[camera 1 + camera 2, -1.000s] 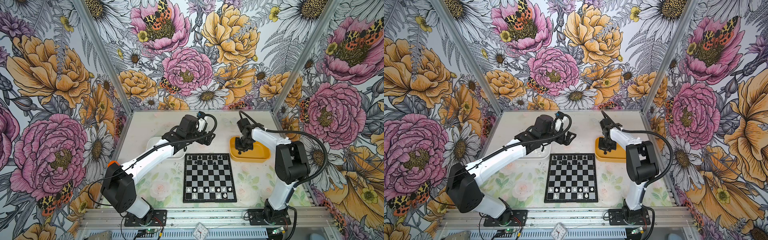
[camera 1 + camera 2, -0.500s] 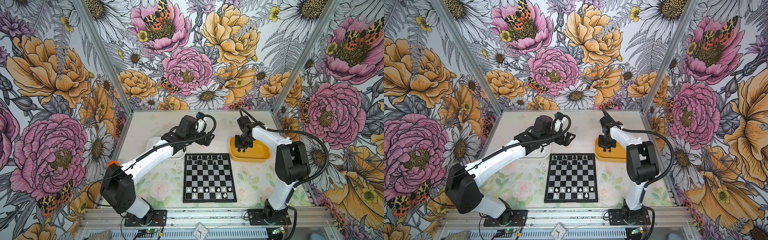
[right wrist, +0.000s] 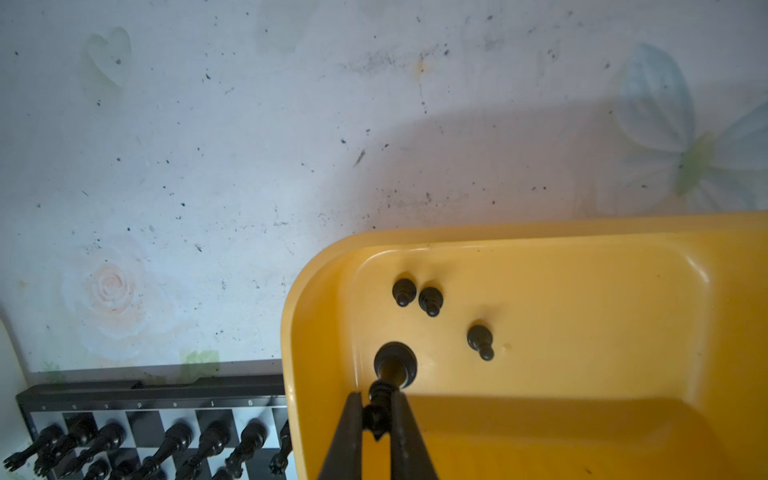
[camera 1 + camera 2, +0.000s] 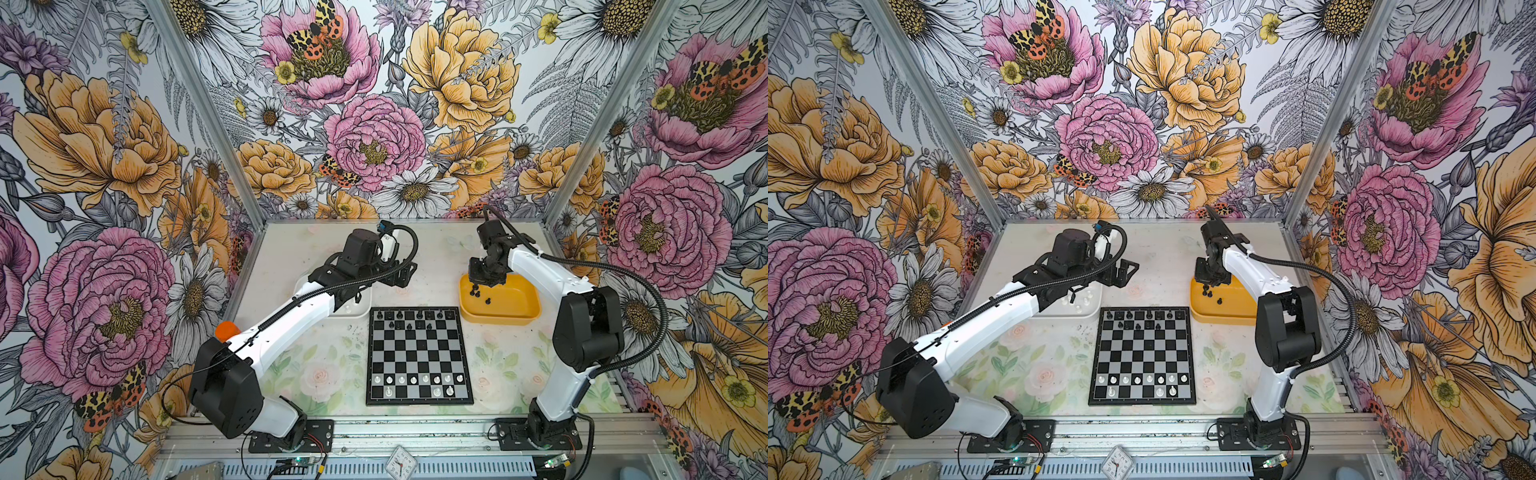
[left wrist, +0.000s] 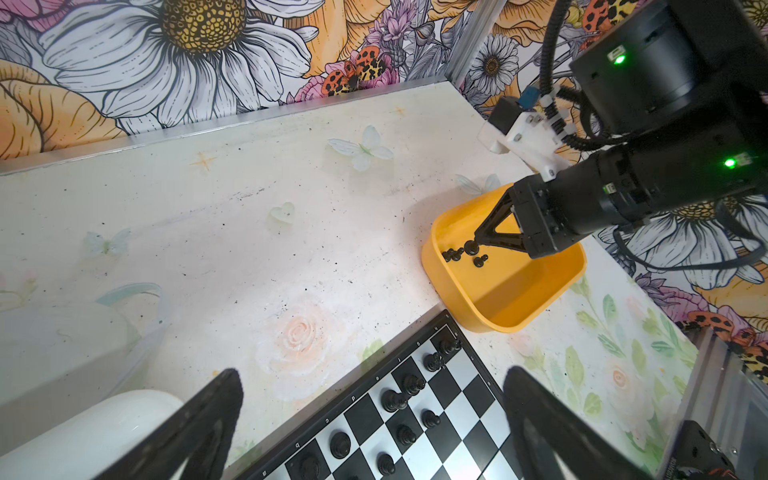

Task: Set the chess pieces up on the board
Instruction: 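Lift the black piece with the right gripper and carry it over the board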

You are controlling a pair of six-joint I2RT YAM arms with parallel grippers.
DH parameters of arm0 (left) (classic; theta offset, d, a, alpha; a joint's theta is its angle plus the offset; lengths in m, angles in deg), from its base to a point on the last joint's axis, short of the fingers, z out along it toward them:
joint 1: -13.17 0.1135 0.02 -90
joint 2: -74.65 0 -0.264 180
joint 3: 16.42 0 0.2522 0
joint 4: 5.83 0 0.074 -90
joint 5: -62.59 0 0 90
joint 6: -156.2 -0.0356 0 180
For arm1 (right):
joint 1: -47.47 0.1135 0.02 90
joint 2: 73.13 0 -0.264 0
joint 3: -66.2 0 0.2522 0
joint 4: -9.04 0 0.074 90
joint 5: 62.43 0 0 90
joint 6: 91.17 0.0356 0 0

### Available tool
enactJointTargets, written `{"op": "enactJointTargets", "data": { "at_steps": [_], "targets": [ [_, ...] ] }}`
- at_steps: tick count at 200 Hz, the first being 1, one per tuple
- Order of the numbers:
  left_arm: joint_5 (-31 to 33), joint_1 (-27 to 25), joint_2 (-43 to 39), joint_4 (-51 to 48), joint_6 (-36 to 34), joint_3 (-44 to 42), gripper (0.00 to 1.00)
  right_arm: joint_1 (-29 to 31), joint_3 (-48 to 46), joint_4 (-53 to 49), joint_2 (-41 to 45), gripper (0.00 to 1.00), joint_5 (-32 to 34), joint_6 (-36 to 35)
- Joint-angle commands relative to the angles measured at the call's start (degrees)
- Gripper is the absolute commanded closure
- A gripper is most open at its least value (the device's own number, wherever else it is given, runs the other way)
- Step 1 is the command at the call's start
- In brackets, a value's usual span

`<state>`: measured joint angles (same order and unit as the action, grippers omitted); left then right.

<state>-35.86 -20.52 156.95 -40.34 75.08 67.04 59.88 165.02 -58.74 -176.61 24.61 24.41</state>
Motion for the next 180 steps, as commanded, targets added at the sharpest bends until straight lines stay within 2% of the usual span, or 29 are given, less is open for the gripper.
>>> {"op": "enactJointTargets", "data": {
  "at_steps": [1,62,126,180],
  "targets": [
    [1.00,0.81,-2.19,0.89,0.61,-0.98,0.01,0.30,2.70,-1.00,2.23,0.90,-0.88,-0.71],
    [1.37,2.81,-5.79,0.89,1.35,-4.33,0.01,3.78,7.65,-2.40,0.79,0.89,-1.61,-0.97],
    [2.16,5.14,-12.25,-0.07,2.01,-8.87,0.01,9.39,15.47,-5.03,-2.49,0.89,-1.68,-0.54],
    [2.91,7.43,-18.36,-1.67,2.93,-12.85,0.01,13.35,18.07,-5.39,-4.16,0.89,-3.15,0.44]
  ]
}}
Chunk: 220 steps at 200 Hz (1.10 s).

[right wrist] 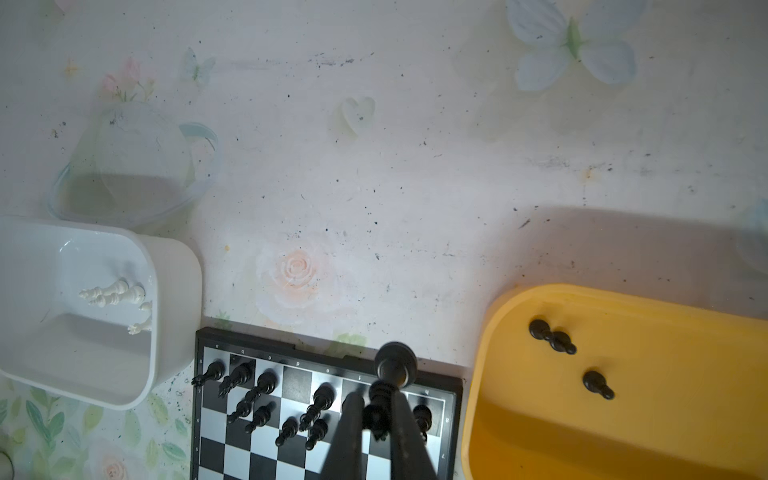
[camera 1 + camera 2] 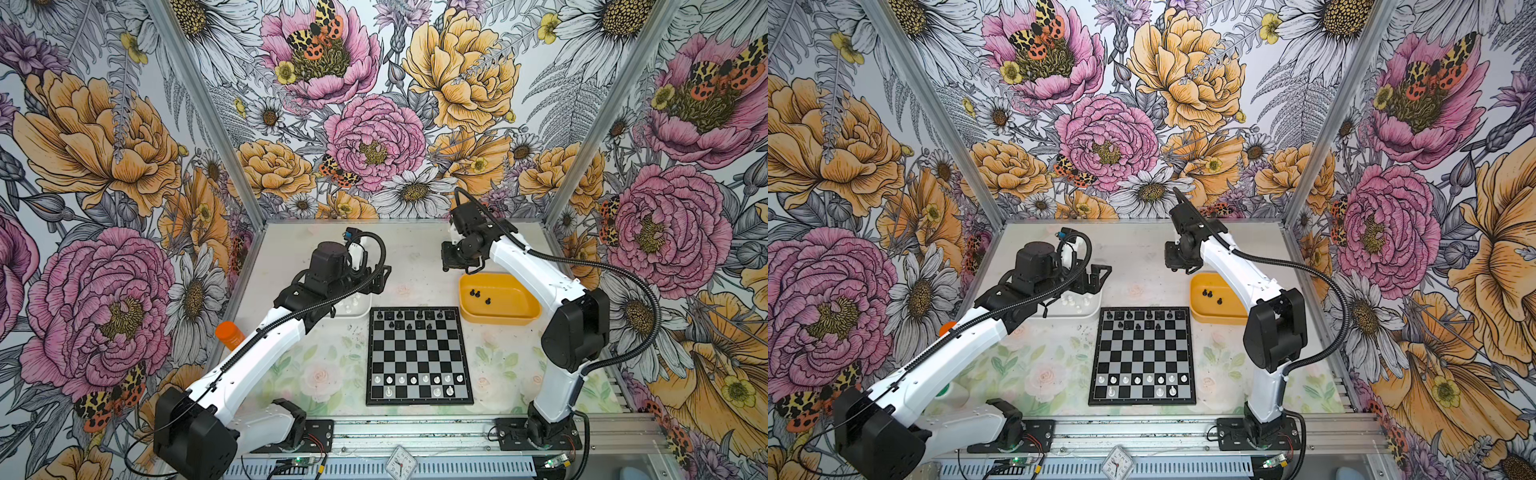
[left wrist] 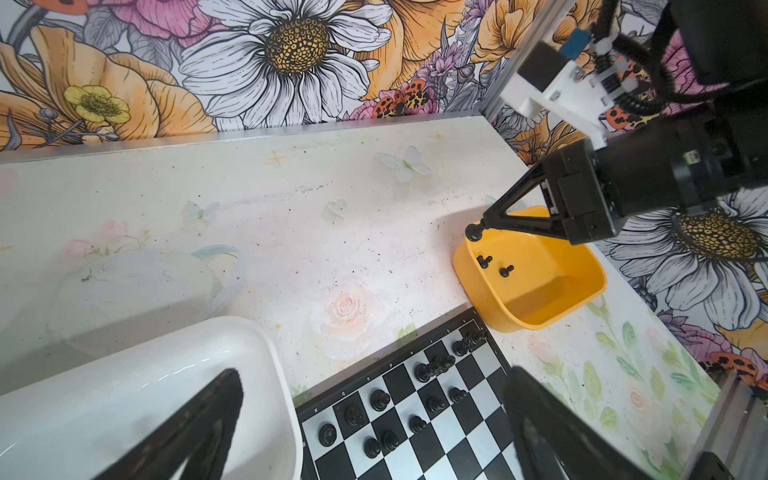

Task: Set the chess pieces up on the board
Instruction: 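Lift the black piece with the right gripper and carry it over the board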

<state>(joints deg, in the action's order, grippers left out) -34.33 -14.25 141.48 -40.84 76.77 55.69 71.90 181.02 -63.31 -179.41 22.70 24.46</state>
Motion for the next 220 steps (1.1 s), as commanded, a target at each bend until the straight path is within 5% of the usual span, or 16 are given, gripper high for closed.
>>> {"op": "enactJointTargets", "data": {
  "at_steps": [1,135,220],
  "targets": [
    [1.38,1.19,-3.00,-1.20,1.23,-1.54,0.01,1.37,2.14,-0.83,-1.42,0.89,-1.31,0.35],
    [4.97,2.19,-16.91,-6.24,4.32,-9.54,0.01,11.52,2.57,-1.00,-5.57,0.90,-2.72,1.55],
    [5.74,2.19,-18.49,-8.29,4.83,-9.04,0.01,14.93,0.70,0.17,-7.73,0.90,-2.96,1.75]
  ]
}}
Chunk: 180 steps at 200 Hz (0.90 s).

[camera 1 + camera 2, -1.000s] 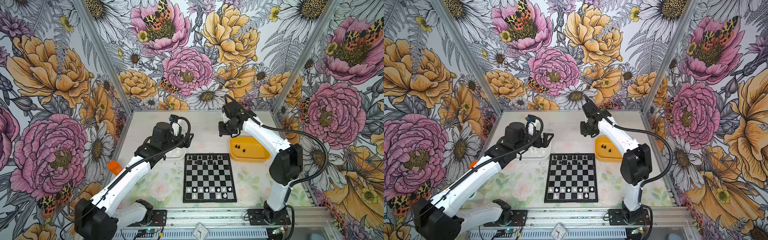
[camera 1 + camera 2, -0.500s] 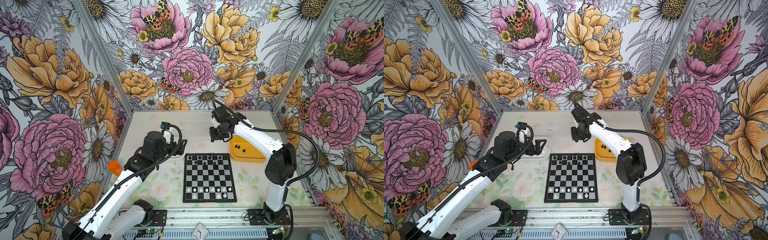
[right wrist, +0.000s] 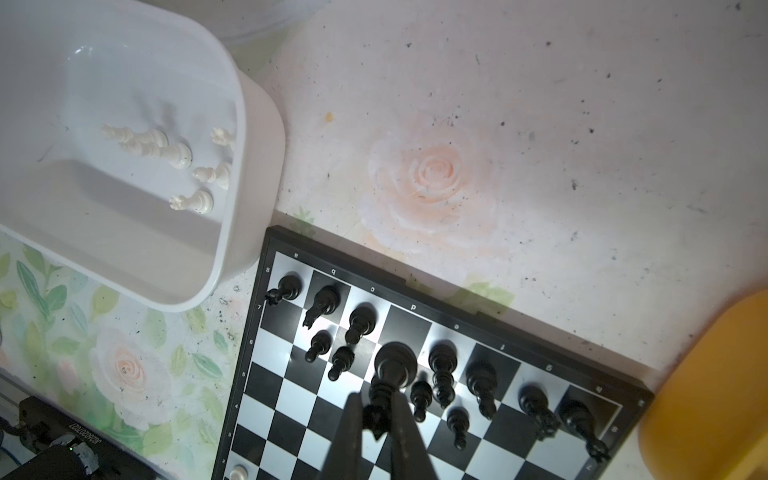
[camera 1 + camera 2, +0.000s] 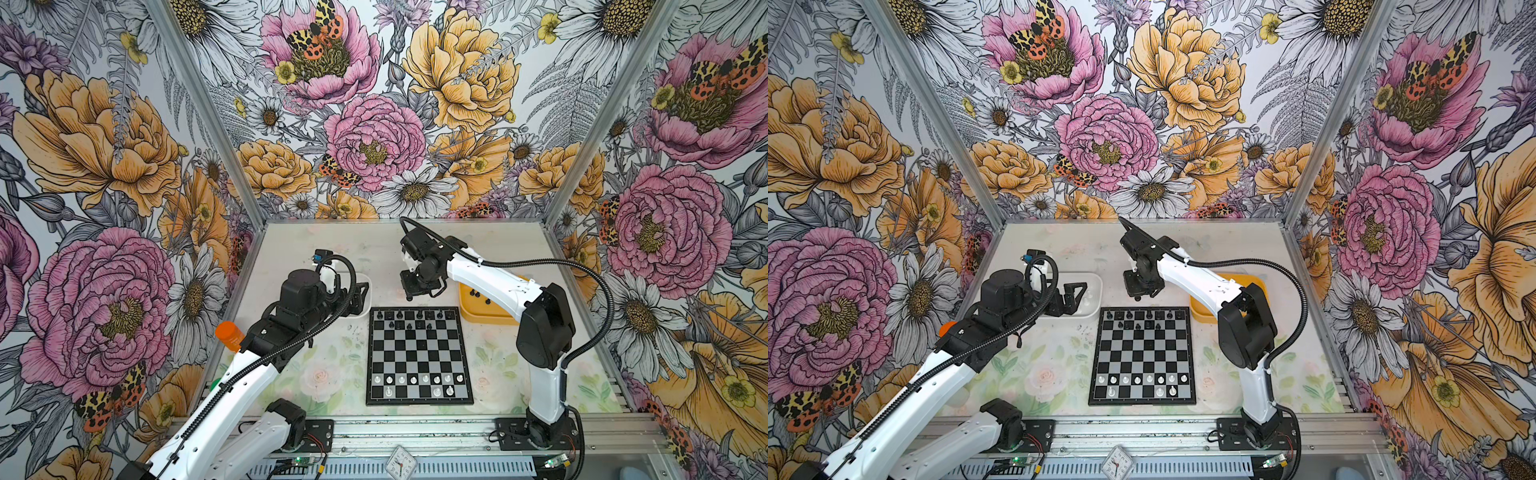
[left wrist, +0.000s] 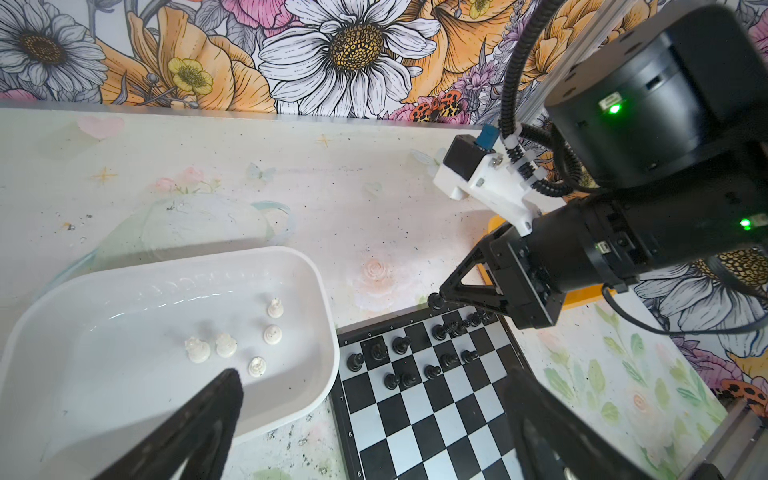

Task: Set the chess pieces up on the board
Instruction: 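Lift the black piece with the right gripper and carry it over the board, then lower the black piece onto the far row with the right gripper and release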

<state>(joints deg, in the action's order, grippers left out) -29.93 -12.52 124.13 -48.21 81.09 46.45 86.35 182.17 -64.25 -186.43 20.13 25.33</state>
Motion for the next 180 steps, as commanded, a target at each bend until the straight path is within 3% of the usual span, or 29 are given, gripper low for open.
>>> {"op": "enactJointTargets", "data": {
  "at_steps": [1,180],
  "targets": [
    [1.36,0.47,-1.13,-0.96,0.54,0.20,0.01,0.49,-0.53,1.14,-0.70,0.90,-0.38,0.90],
    [1.21,0.56,1.68,-0.95,-1.18,2.49,0.01,2.08,-10.71,8.54,-1.27,0.90,-0.41,3.16]
  ]
}}
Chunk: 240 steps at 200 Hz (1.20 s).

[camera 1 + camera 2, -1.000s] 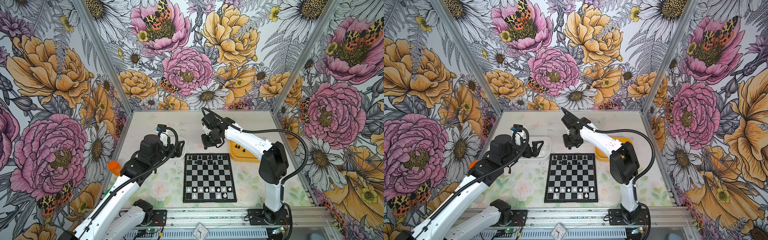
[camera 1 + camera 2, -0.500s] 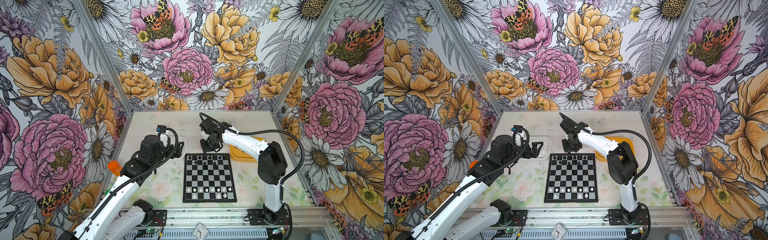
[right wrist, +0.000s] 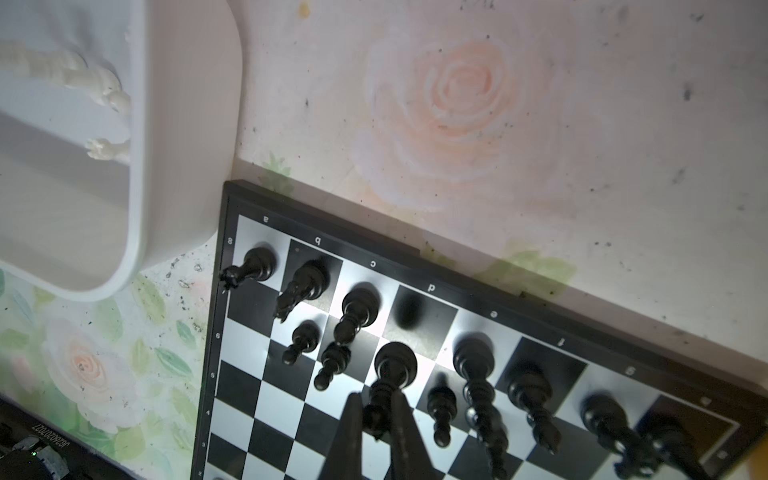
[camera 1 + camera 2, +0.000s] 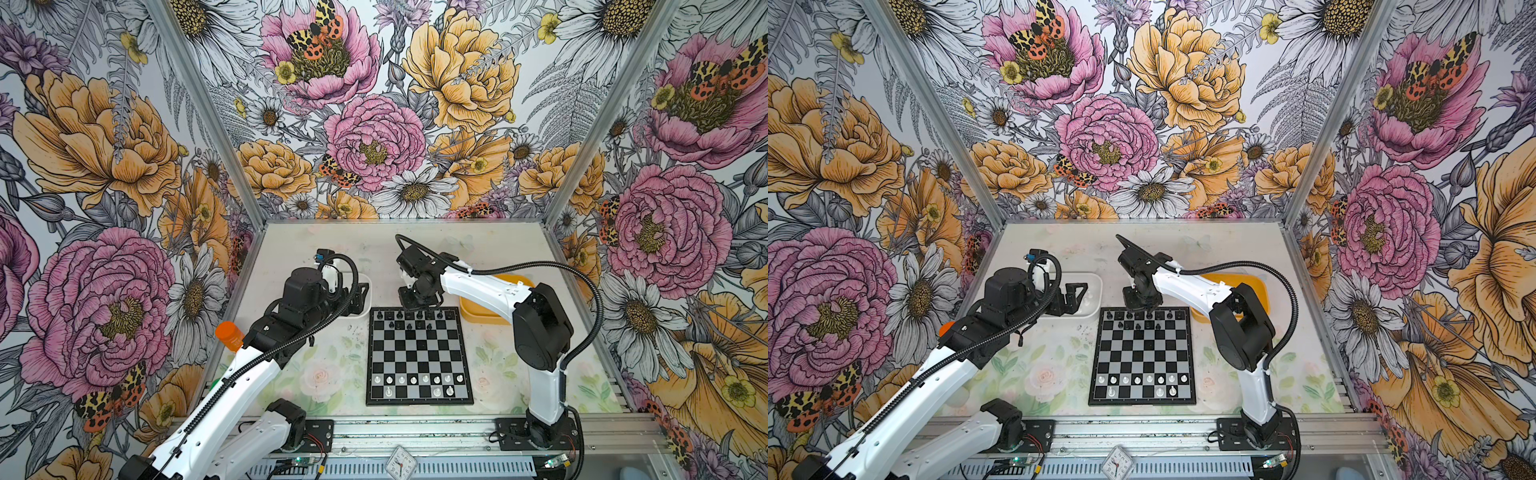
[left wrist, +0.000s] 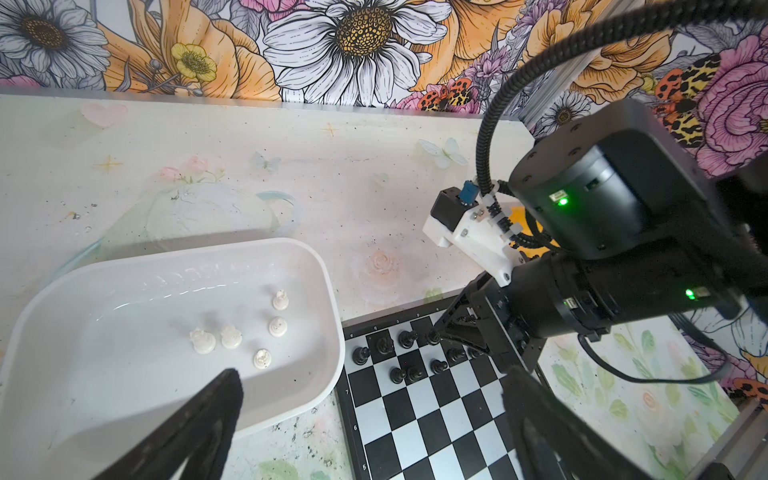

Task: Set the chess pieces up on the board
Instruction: 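Lower the black piece onto the far row with the right gripper and release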

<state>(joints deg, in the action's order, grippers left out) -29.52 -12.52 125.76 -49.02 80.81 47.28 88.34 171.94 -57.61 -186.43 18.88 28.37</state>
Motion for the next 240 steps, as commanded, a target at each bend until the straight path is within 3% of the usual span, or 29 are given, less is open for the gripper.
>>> {"op": "enactJointTargets", "data": {
  "at_steps": [1,122,240],
  "targets": [
    [0.79,0.56,0.04,-0.12,-0.94,1.70,0.01,0.10,-0.48,1.90,-1.29,0.90,0.85,0.14],
    [0.11,1.21,1.09,-0.54,-2.34,3.59,0.01,-1.22,-1.61,3.56,-2.44,0.89,1.91,-0.01],
    [0.34,1.26,1.17,-0.36,-1.43,3.77,0.01,-1.49,-1.12,3.49,-0.99,0.72,1.12,-1.00]
  ]
}}
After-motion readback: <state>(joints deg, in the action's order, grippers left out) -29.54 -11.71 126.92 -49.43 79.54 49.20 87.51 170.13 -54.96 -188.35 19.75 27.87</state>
